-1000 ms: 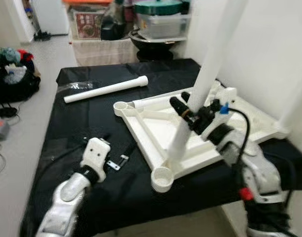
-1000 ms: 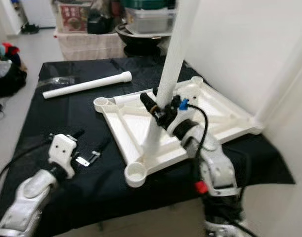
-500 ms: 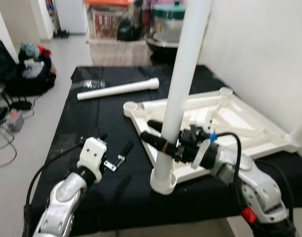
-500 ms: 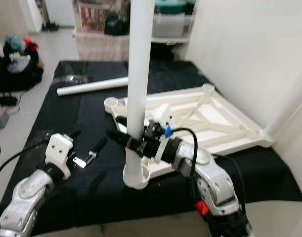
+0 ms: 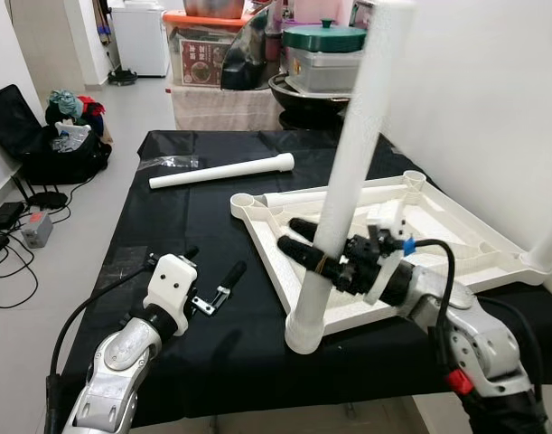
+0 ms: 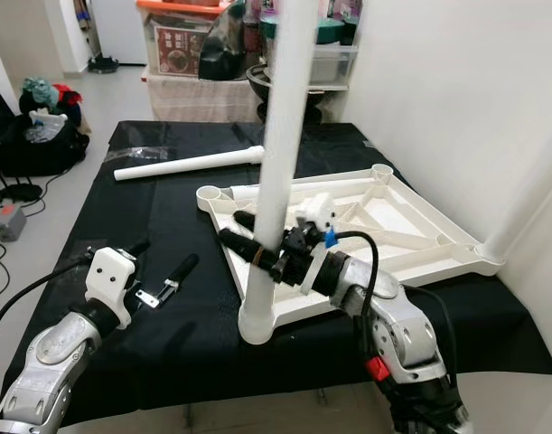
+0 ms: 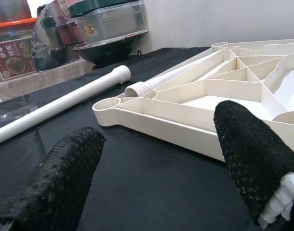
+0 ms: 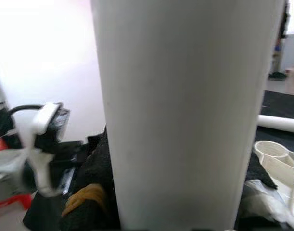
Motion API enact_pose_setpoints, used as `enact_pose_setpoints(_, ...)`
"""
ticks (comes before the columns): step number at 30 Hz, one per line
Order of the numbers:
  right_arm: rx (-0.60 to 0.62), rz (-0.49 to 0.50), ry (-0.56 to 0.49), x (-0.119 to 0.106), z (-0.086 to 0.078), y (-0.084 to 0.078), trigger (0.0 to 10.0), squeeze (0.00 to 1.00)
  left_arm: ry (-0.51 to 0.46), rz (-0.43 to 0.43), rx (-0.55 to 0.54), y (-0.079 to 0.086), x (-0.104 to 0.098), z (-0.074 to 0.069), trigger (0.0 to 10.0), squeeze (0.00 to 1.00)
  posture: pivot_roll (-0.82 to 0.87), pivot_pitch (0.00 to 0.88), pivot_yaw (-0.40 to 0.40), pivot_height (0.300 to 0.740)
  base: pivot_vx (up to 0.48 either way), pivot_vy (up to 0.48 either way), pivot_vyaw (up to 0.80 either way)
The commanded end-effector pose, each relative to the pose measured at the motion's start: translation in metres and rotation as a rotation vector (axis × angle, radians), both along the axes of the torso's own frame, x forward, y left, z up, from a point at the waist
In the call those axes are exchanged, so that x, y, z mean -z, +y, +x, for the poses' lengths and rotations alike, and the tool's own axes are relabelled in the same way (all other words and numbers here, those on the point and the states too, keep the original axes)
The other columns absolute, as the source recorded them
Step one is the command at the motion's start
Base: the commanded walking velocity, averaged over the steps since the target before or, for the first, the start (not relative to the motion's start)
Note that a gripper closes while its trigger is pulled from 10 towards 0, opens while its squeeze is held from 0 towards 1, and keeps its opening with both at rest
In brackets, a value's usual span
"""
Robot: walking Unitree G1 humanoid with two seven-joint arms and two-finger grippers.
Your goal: Building children table
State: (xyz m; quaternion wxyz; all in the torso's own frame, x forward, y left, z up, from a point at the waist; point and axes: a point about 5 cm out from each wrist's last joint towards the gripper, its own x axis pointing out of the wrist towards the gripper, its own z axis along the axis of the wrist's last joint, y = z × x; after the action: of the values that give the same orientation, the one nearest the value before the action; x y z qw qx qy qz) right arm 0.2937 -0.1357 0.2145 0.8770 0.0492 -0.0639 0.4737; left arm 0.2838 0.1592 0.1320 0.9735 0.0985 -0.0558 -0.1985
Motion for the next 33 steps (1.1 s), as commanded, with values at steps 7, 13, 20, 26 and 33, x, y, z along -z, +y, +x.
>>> enact_pose_setpoints(7,0.005,0.021,0.131,0.029,0.005,-0.002,10.0,0.0,0.007,-0.006,0.016,-0.003,0.002,-0.001,10.0,0.0,0.09,0.0,-0.081,0.74,0.0,0.0,0.0)
enact_pose_setpoints(13,-0.011,0.019,0.157,0.038,0.002,-0.002,10.0,0.0,0.012,-0.004,0.013,-0.001,0.003,-0.002,10.0,0.0,0.09,0.0,-0.079,0.74,0.0,0.0,0.0)
enact_pose_setpoints(20,-0.026,-0.009,0.201,0.054,-0.004,-0.011,10.0,0.0,0.015,0.001,0.018,-0.001,0.003,-0.002,10.0,0.0,0.09,0.0,-0.076,0.74,0.0,0.0,0.0)
enact_pose_setpoints(26,-0.044,-0.027,0.226,0.062,-0.007,-0.013,10.0,0.0,0.015,0.003,0.02,-0.001,0.003,-0.002,10.0,0.0,0.09,0.0,-0.077,0.74,0.0,0.0,0.0)
enact_pose_setpoints(33,-0.076,-0.074,0.258,0.072,-0.008,-0.014,10.0,0.0,0.014,0.006,0.019,-0.001,0.003,-0.002,10.0,0.0,0.1,0.0,-0.087,0.74,0.0,0.0,0.0)
